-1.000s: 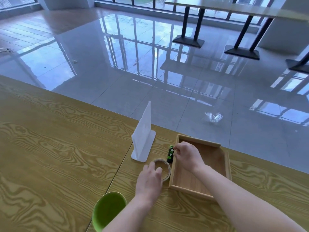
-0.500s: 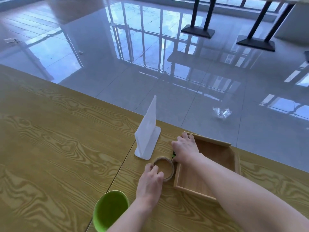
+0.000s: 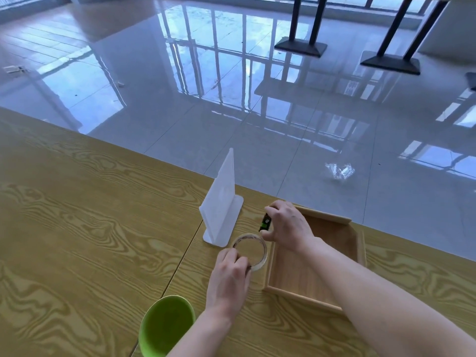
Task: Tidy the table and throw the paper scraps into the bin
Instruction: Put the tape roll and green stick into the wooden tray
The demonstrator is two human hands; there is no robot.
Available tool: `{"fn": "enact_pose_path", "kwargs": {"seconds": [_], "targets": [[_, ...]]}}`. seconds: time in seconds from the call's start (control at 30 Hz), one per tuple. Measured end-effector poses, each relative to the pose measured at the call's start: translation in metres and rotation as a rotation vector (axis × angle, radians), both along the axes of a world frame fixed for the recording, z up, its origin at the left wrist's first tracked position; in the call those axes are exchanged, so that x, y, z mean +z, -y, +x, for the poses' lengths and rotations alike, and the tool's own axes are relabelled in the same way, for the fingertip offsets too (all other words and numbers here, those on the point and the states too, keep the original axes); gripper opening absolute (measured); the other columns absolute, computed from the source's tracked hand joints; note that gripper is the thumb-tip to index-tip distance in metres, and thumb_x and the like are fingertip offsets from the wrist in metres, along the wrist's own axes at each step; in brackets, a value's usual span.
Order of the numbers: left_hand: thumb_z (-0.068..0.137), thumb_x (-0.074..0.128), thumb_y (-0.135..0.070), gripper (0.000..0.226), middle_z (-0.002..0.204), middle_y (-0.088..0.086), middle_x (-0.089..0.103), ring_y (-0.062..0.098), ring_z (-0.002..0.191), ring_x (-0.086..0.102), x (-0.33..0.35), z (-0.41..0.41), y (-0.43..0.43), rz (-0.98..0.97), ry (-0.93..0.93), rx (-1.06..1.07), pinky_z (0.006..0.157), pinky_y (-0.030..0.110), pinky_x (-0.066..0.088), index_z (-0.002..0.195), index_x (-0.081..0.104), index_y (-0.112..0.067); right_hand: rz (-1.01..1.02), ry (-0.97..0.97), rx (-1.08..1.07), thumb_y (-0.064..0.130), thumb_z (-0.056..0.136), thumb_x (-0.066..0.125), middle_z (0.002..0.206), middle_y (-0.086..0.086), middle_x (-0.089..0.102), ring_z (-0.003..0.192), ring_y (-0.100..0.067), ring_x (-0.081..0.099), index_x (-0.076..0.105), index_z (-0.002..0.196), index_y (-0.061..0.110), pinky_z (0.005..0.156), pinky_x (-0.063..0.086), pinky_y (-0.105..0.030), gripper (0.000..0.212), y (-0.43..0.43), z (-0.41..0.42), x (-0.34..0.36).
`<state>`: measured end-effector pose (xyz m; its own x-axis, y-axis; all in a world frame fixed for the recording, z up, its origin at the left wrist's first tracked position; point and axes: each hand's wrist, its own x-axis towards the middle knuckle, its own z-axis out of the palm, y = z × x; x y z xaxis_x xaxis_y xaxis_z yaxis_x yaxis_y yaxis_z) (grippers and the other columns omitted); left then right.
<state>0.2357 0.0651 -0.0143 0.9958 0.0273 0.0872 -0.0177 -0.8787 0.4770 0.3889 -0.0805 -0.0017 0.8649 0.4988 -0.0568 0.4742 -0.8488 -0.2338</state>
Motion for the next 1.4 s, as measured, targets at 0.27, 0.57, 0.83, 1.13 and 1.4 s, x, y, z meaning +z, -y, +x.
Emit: {"fn": "enact_pose_path", "kwargs": {"seconds": [0.27,0.57,0.83,1.13,1.4], "targets": [[0.089,0.065,-0.013,0.010,0.094,0.005,0.061,0.022,0.107,0.053,0.013,0.003,0.046,0.033,-0.004,-0.133,0.074,0.033,0.055,0.083,0.070,-0.007,0.119,-0.102,-0.285,0.043,0.076,0.076,0.121,-0.007,0.061,0.110,-0.025,0.052,0.066,0.115,0.009,0.094,0.045,-0.032,0.053,0.079,-0.023,0.000],[0.056,0.085,-0.006,0.023,0.071,0.004,0.062,0.022,0.086,0.065,0.005,0.017,0.085,0.251,-0.057,-0.274,0.048,0.024,0.051,0.056,0.062,-0.013,0.108,-0.192,-0.371,0.040,0.078,0.073,0.129,-0.010,0.058,0.119,-0.028,0.049,0.063,0.122,0.009,0.101,0.042,-0.036,0.055,0.103,-0.020,-0.004],[0.067,0.076,-0.012,0.010,0.080,0.000,0.065,0.023,0.094,0.065,-0.014,0.012,0.082,0.154,-0.005,-0.221,0.080,0.034,0.057,0.072,0.071,-0.018,0.107,-0.207,-0.254,0.041,0.080,0.070,0.131,-0.008,0.055,0.120,-0.026,0.046,0.063,0.119,0.010,0.102,0.040,-0.035,0.050,0.070,-0.004,-0.006],[0.069,0.082,-0.039,0.034,0.101,-0.002,0.066,0.022,0.113,0.058,-0.014,-0.003,0.073,0.075,-0.012,-0.166,0.092,0.030,0.053,0.094,0.072,-0.020,0.065,-0.202,-0.130,0.039,0.080,0.068,0.127,-0.009,0.055,0.117,-0.027,0.046,0.064,0.107,0.013,0.100,0.042,-0.035,0.038,0.046,0.001,-0.011],[0.063,0.084,-0.042,0.024,0.081,-0.003,0.065,0.025,0.100,0.059,-0.003,0.019,0.078,0.253,-0.088,-0.169,0.071,0.034,0.055,0.065,0.071,-0.021,-0.016,-0.208,-0.088,0.035,0.077,0.071,0.140,-0.010,0.050,0.126,-0.027,0.045,0.064,0.117,0.009,0.106,0.041,-0.034,0.049,0.087,-0.004,-0.004]]}}
